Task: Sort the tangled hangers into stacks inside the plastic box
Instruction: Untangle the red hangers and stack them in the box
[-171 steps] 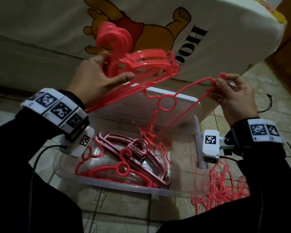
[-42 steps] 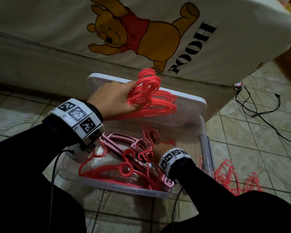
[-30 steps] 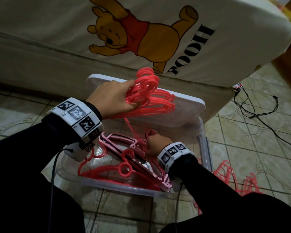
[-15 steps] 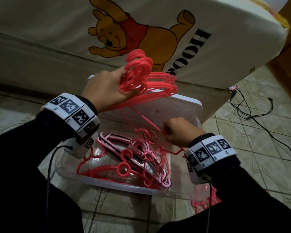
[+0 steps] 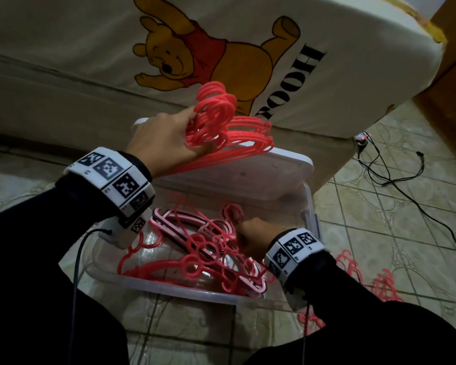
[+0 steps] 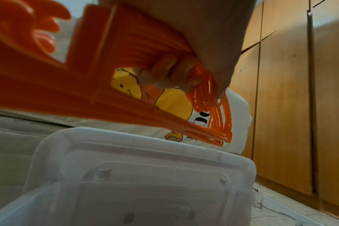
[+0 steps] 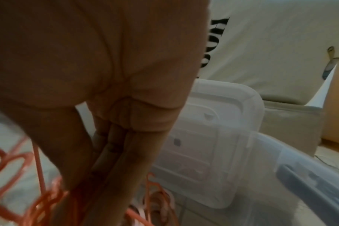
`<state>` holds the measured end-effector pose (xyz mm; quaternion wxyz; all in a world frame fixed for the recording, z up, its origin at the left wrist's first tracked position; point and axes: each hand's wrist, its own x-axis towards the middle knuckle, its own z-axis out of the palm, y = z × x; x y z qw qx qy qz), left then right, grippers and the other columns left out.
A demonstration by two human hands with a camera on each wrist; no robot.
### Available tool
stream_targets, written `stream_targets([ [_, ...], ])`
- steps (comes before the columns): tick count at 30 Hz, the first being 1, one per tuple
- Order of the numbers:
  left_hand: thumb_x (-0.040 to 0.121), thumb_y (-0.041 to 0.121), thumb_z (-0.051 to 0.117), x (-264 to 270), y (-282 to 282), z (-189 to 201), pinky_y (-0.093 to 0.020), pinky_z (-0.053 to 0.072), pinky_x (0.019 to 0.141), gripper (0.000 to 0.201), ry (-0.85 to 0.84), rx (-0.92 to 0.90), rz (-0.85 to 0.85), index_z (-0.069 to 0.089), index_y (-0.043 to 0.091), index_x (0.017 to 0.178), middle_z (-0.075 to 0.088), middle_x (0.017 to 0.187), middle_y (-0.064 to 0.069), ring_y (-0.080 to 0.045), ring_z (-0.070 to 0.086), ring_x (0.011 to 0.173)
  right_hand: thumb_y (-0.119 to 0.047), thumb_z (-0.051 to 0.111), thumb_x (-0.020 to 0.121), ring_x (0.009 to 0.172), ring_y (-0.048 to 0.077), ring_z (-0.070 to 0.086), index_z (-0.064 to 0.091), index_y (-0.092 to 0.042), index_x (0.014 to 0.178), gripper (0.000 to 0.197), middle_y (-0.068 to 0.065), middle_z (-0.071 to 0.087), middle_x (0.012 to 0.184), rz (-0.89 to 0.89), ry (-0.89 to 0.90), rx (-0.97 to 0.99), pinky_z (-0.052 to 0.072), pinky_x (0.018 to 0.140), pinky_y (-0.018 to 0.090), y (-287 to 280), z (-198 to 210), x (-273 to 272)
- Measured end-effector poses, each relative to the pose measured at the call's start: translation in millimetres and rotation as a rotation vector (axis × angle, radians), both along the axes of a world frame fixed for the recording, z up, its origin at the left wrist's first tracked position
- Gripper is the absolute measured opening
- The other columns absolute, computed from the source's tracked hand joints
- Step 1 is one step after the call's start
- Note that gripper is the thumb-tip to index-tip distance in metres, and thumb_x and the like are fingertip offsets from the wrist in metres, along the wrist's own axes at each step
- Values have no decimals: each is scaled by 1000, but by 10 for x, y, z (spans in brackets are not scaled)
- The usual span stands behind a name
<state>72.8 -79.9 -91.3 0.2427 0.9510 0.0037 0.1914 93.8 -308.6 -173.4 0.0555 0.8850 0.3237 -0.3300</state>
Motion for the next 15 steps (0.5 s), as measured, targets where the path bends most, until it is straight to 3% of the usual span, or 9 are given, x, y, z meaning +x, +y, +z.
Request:
stream_targets([
  [3,65,91,31,7,22,1,-36,48,74,76,-29,-10,17,55,33,109,70,85,0,-28,66,81,-15,56,85,95,29,62,64,-9,100,18,12,64,104,8,8,128,50,81,33,43,141,7],
  [9,68,86,40,14,84,25,-28,36,64,66,-69,-12,85,52,35,107,71,85,-6,-33,66,79,-10,61,84,84,11,58,67,-16,105,23,-1,69,95,52,-59,307,37,71,18,-34,405,168],
  [12,66,83,46,8,172,67,-32,44,67,66,-57,-38,123,51,35,111,72,93,-8,-34,66,87,-13,64,85,76,3,53,68,-18,101,16,-10,63,85,5,-43,337,34,69,13,-117,447,209],
  [15,66,77,54,4,249,98,-38,49,78,67,-30,-75,166,55,32,115,71,102,-6,-31,66,95,-8,61,85,71,6,55,68,-17,95,15,-8,61,81,-85,-47,364,43,71,22,-237,472,262],
])
